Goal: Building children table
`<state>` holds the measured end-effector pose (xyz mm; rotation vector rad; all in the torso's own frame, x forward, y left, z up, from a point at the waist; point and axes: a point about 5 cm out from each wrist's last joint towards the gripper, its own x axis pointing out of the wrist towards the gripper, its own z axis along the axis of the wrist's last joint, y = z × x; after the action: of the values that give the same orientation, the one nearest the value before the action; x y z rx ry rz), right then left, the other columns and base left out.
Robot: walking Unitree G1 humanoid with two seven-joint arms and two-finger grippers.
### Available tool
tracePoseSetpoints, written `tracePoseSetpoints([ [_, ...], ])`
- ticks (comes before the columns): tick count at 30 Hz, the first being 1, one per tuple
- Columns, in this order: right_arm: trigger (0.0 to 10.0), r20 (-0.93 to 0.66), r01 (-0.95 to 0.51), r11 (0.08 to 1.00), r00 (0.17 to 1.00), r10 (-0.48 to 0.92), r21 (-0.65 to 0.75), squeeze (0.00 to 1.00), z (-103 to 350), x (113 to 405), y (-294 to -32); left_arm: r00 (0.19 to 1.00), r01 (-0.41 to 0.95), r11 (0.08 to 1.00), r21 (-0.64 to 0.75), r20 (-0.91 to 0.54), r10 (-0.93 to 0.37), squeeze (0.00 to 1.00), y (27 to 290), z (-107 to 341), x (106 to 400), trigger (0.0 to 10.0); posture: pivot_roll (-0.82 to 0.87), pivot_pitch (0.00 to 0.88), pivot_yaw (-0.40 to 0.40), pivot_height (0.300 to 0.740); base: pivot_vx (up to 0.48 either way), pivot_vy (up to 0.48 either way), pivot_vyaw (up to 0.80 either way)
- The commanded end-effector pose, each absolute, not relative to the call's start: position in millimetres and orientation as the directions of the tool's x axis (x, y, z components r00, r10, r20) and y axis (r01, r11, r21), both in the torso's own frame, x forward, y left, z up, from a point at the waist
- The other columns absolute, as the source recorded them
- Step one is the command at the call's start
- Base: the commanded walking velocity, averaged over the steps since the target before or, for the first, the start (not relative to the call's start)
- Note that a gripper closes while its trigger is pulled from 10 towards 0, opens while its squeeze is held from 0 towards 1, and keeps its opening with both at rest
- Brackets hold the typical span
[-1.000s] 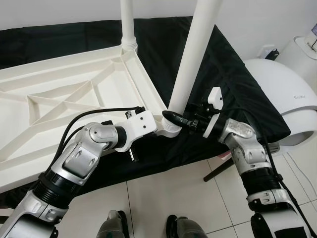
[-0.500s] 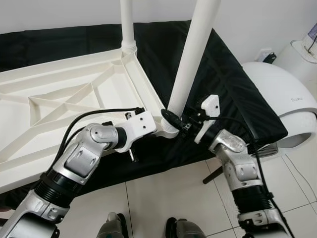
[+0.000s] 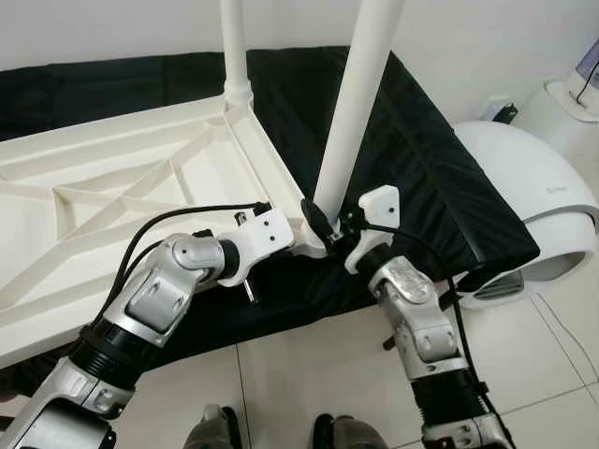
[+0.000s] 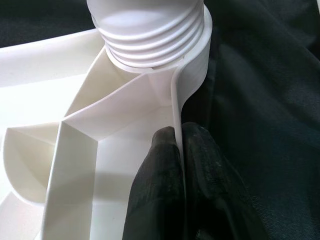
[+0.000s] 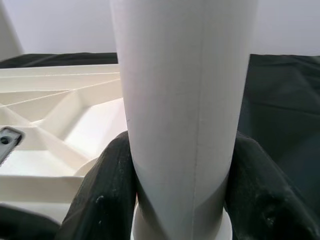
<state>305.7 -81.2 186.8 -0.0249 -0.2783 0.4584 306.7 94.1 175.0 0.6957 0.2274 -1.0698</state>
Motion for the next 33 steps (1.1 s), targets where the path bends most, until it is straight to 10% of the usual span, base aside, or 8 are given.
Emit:
tracePoseSetpoints([
  [1,0.0,0.255,-0.229,0.970,0.937,0.241,-0.075,0.00,186.0,308.6,-100.1,0.470,0.872,0.281,0.402,-0.526,-0.709,0.00,99.5,166.6,304.0,10.0,-0.03,0.096,-0.008,0.740,0.000,0.000,0.00],
  [12,0.0,0.225,-0.074,0.995,0.971,0.086,-0.063,0.00,180.2,306.0,-92.9,0.470,0.871,0.279,0.404,-0.523,-0.710,0.00,99.2,167.2,304.8,10.0,-0.03,0.095,-0.005,0.740,0.000,0.000,0.00],
  [13,10.0,0.214,-0.052,0.997,0.975,0.064,-0.061,0.00,179.1,306.4,-93.1,0.471,0.871,0.279,0.404,-0.525,-0.709,0.00,99.6,167.0,305.0,10.0,-0.03,0.096,-0.002,0.740,0.000,0.000,0.00],
  [18,10.0,0.205,-0.038,0.999,0.978,0.044,-0.037,0.00,178.2,306.5,-93.8,0.470,0.871,0.277,0.405,-0.527,-0.708,0.00,100.4,167.0,305.4,10.0,-0.03,0.098,-0.002,0.740,0.000,0.000,0.00],
  [19,10.0,0.216,-0.032,0.999,0.976,0.037,-0.028,1.00,179.5,305.9,-97.6,0.470,0.871,0.276,0.406,-0.526,-0.709,0.00,100.1,167.4,305.8,10.0,-0.03,0.098,-0.001,0.740,0.000,0.000,0.00],
  [31,10.0,0.268,-0.038,0.999,0.962,0.044,-0.025,1.00,182.7,294.9,-102.4,0.470,0.871,0.276,0.406,-0.529,-0.707,0.00,100.9,166.8,305.9,10.0,-0.03,0.104,0.003,0.740,0.000,0.000,0.00],
  [32,10.0,0.283,-0.054,0.998,0.957,0.061,-0.031,0.16,183.1,291.6,-102.2,0.474,0.869,0.278,0.408,-0.529,-0.704,0.00,101.3,166.7,306.6,10.0,-0.03,0.105,0.005,0.740,0.000,0.000,0.00],
  [33,10.0,0.296,-0.080,0.996,0.952,0.084,-0.026,0.00,183.3,288.1,-101.1,0.477,0.868,0.279,0.411,-0.529,-0.702,0.00,101.3,166.7,307.4,10.0,-0.03,0.105,0.007,0.740,0.000,0.000,0.00],
])
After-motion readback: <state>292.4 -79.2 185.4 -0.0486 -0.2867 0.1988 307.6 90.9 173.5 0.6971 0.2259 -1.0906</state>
